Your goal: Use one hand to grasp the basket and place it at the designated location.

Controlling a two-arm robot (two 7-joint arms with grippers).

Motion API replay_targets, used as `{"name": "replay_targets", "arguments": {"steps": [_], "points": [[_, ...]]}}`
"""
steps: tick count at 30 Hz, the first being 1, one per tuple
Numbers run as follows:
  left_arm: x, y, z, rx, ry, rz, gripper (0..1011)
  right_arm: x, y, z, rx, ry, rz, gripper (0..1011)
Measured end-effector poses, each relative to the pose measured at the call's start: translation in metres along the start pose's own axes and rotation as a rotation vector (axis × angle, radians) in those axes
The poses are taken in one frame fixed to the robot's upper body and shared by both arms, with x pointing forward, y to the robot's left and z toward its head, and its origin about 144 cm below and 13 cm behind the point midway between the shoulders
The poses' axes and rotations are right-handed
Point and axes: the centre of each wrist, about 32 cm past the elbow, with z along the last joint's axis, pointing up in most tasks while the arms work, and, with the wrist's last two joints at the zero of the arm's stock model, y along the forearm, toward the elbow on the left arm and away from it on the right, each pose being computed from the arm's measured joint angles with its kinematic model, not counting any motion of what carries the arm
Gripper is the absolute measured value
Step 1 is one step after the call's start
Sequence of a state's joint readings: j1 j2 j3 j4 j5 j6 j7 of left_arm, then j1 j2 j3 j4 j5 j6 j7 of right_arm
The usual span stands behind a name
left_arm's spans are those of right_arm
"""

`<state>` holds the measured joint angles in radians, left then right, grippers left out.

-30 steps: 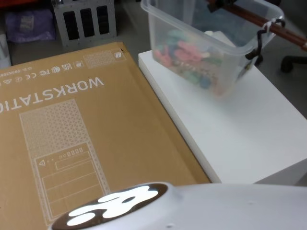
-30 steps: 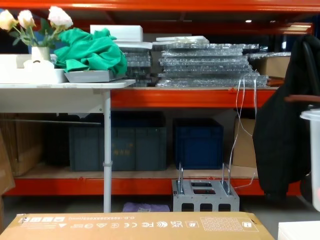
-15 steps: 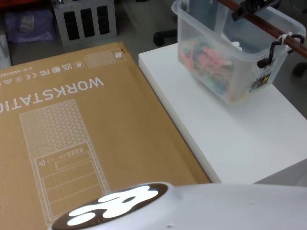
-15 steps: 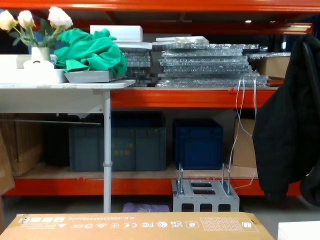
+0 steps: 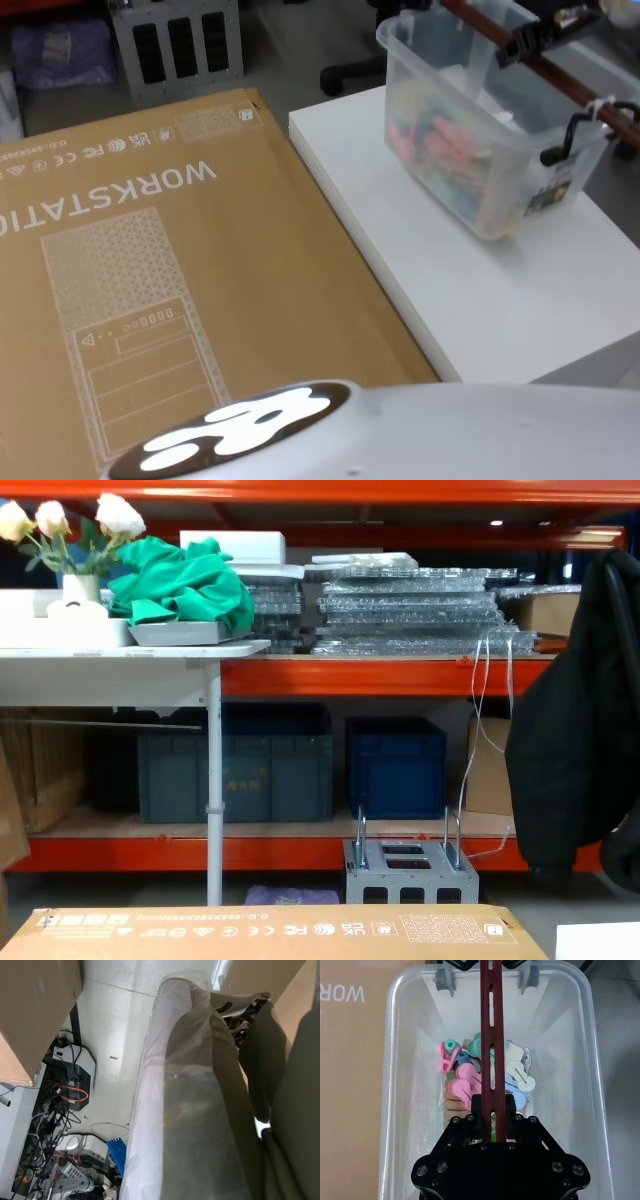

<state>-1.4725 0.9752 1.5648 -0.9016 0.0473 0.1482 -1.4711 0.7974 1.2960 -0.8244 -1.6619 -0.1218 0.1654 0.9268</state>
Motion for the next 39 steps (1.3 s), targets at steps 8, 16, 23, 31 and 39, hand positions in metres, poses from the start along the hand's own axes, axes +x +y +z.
{"name": "replay_targets", "arguments": {"steps": [8,16,23,31,39], "points": [[0.000,0.000,0.000,0.000,0.000,0.000,0,-0.009,0.004,0.001,0.008,-0.001,0.022,242],[0.000,0.000,0.000,0.000,0.000,0.000,0,-0.019,0.013,0.004,-0.019,0.012,0.038,244],[0.000,0.000,0.000,0.000,0.000,0.000,0,-0.024,0.021,0.009,-0.050,0.023,0.044,242],[0.000,0.000,0.000,0.000,0.000,0.000,0,-0.024,0.027,0.012,-0.055,0.021,0.066,242],[0.000,0.000,0.000,0.000,0.000,0.000,0,-0.022,0.032,0.013,-0.053,0.015,0.098,244]]}}
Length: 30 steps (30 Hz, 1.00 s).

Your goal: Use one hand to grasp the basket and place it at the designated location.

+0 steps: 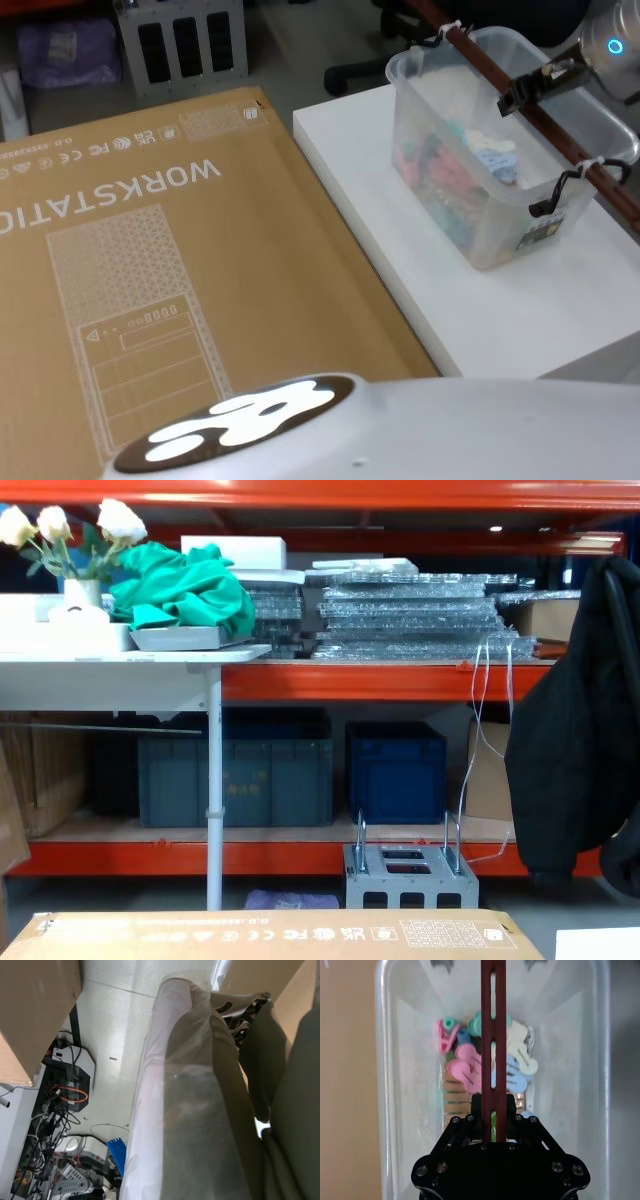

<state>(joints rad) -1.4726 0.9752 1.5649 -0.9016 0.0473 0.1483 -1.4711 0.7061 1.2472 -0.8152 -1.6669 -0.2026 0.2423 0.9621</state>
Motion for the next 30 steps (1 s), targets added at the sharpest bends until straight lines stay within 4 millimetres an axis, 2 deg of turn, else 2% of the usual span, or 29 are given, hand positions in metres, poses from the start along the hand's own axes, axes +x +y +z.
{"name": "replay_targets", "arguments": {"steps": [5,6,8,9,13,16,22,23,27,30], "points": [[0.000,0.000,0.000,0.000,0.000,0.000,0,0.002,0.001,-0.001,0.009,0.000,0.015,358],[0.000,0.000,0.000,0.000,0.000,0.000,0,0.002,0.001,-0.001,0.010,0.000,0.012,419],[0.000,0.000,0.000,0.000,0.000,0.000,0,0.003,0.000,-0.001,0.011,0.000,0.008,459],[0.000,0.000,0.000,0.000,0.000,0.000,0,0.003,0.000,-0.001,0.012,0.000,0.006,519],[0.000,0.000,0.000,0.000,0.000,0.000,0,0.005,-0.003,-0.002,0.013,0.001,-0.003,621],[0.000,0.000,0.000,0.000,0.000,0.000,0,0.006,-0.008,-0.002,0.017,0.004,-0.018,738],[0.000,0.000,0.000,0.000,0.000,0.000,0,0.008,-0.018,-0.004,0.027,0.012,-0.043,879],[0.000,0.000,0.000,0.000,0.000,0.000,0,0.008,-0.023,-0.005,0.030,0.016,-0.056,936],[0.000,0.000,0.000,0.000,0.000,0.000,0,0.008,-0.030,-0.007,0.035,0.021,-0.074,1001],[0.000,0.000,0.000,0.000,0.000,0.000,0,0.008,-0.036,-0.008,0.038,0.025,-0.090,1001]]}}
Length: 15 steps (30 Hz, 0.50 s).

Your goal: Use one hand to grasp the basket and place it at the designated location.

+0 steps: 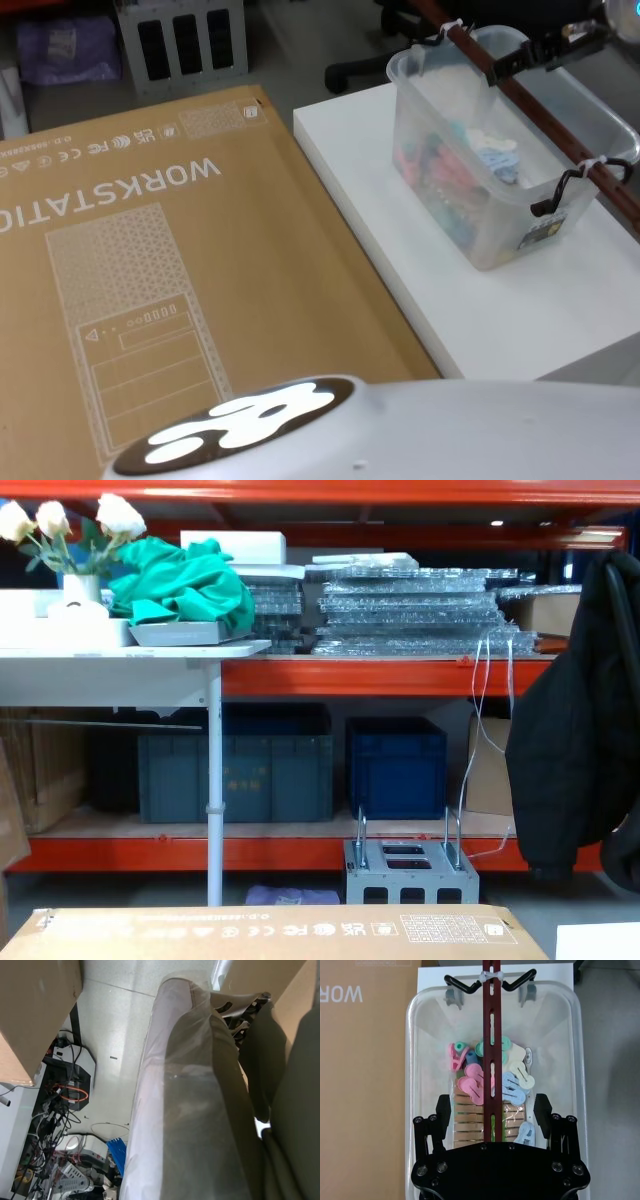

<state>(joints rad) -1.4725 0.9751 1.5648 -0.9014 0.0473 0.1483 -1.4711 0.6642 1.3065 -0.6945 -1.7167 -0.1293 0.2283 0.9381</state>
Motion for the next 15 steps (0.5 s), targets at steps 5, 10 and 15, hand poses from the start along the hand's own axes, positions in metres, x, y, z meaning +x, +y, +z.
{"name": "replay_targets", "arguments": {"steps": [5,10,15], "points": [[0.000,0.000,0.000,0.000,0.000,0.000,0,0.000,-0.011,-0.002,0.007,0.008,-0.029,1001],[0.000,0.000,0.000,0.000,0.000,0.000,0,0.000,-0.023,-0.002,0.018,0.014,-0.065,1001],[0.000,0.000,0.000,0.000,0.000,0.000,0,0.001,-0.036,-0.004,0.029,0.022,-0.097,1001]]}}
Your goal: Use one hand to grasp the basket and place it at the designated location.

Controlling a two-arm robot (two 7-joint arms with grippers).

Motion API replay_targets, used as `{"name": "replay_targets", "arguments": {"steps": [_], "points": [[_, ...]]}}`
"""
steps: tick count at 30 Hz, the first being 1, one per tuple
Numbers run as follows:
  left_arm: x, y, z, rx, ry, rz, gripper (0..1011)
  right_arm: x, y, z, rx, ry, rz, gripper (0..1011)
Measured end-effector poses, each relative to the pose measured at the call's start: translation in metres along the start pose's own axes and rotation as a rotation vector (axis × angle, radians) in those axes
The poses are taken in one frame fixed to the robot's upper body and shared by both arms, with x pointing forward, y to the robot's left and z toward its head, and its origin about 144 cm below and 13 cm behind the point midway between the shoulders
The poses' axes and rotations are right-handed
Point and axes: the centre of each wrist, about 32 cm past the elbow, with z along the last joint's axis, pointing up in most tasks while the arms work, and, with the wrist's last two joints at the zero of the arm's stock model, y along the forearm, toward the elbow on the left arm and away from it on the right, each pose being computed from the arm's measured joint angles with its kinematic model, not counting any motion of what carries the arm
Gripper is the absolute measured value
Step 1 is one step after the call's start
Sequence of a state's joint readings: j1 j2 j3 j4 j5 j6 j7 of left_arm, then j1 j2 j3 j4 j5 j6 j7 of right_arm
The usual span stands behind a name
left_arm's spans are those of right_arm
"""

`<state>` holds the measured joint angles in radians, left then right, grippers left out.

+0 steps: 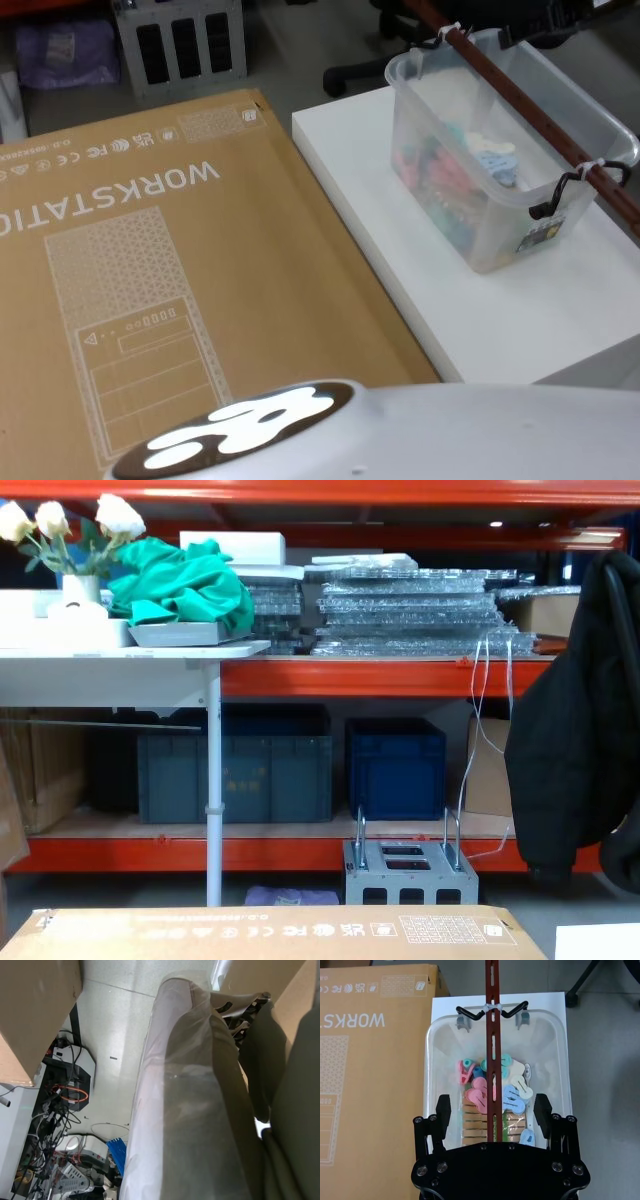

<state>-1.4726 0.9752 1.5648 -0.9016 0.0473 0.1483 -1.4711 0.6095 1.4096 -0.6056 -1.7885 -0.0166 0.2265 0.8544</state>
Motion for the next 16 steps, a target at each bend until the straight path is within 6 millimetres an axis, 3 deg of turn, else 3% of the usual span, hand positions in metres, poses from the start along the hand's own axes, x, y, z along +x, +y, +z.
{"name": "replay_targets", "arguments": {"steps": [16], "points": [[0.0000,0.0000,0.0000,0.000,0.000,0.000,0,0.0020,-0.0028,0.0009,0.009,-0.006,-0.002,1001]]}}
